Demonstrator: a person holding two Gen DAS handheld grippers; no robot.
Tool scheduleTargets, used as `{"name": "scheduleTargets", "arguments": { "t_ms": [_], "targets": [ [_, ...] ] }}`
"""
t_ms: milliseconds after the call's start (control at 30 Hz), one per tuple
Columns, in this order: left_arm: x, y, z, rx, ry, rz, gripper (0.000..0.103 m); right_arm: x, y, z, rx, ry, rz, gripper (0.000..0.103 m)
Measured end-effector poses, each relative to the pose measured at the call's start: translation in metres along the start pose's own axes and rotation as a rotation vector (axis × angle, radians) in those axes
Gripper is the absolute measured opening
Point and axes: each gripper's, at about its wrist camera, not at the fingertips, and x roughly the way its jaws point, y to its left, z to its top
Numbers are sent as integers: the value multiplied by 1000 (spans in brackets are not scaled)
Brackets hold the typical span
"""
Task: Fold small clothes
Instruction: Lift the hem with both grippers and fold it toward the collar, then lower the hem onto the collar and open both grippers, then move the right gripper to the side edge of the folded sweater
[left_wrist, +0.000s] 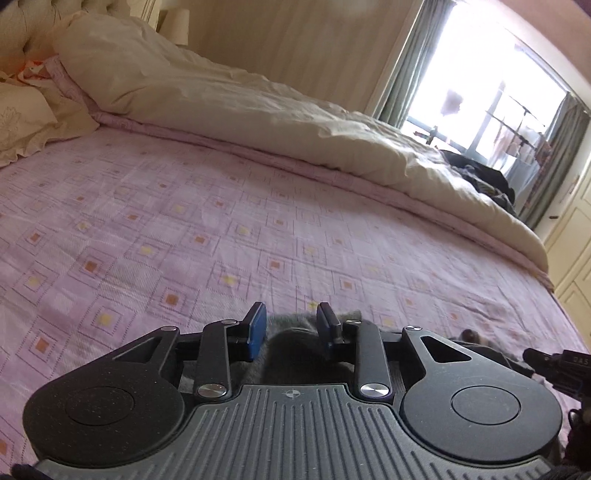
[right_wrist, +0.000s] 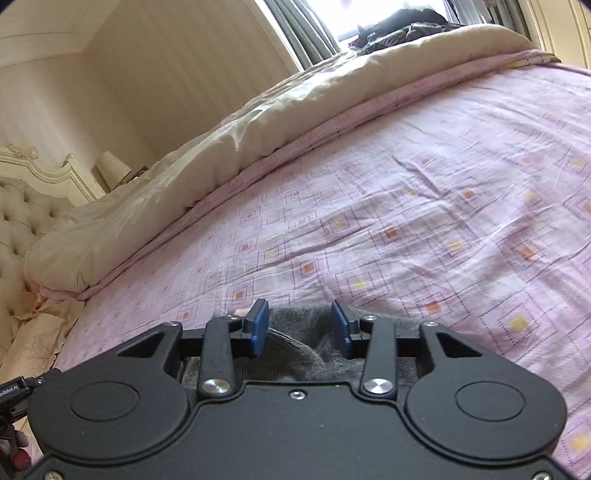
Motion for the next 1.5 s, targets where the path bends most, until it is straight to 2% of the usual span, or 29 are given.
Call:
{"name": "scheduleTargets", "arguments": {
  "t_ms": [67,133,233,333,467,533,633,700,767,800,833,933,1000,1033,1100,1133,1233,1333,1500],
  "targets": [
    [-15,-1,6,13,-26,10,44,-15,8,-2,-51,-14,7,50],
    [-32,-8,7,56,-48,9,46,-28,20,-10,-114,-16,16,50],
    [-49,-25,-3,139,-38,10,50,-43,41,-29,-208,-3,36,50],
    [-59,-44,-25,227,-21,-1,57,-46,67,-55,-338,24,42,50],
    [-57,-67,-56,350,8,0,57,-38,91,-84,-498,60,37,49],
    [-50,-69,-67,384,29,13,57,-29,94,-93,-571,75,-6,49],
    [-37,-56,-77,389,75,63,57,-20,77,-98,-604,79,-123,49],
    [-29,-40,-83,389,111,113,58,-21,58,-96,-589,48,-161,48],
    [-31,-23,-87,388,86,108,61,-26,45,-92,-556,35,-158,48],
    [-33,-20,-88,394,81,129,64,-27,43,-91,-548,36,-151,48],
    [-32,-16,-87,386,82,146,72,-29,45,-89,-552,35,-148,48],
    [-32,-2,-87,270,77,112,75,-40,45,-87,-523,17,-113,54],
    [-36,-4,-88,272,66,114,75,-51,40,-84,-464,-1,-77,59],
    [-39,-6,-88,277,62,111,75,-59,35,-82,-428,-11,-59,65],
    [-53,-7,-90,265,35,81,75,-74,23,-81,-356,-25,-36,73],
    [-62,-7,-92,245,12,67,75,-81,16,-80,-319,-29,-29,73],
    [-84,-7,-101,188,-32,28,75,-96,-9,-78,-187,-16,-19,74],
    [-95,-3,-115,169,-33,31,75,-99,-35,-80,-51,42,17,75],
    [-98,6,-138,138,4,41,75,-97,-50,-84,-3,80,54,76]
  ]
}}
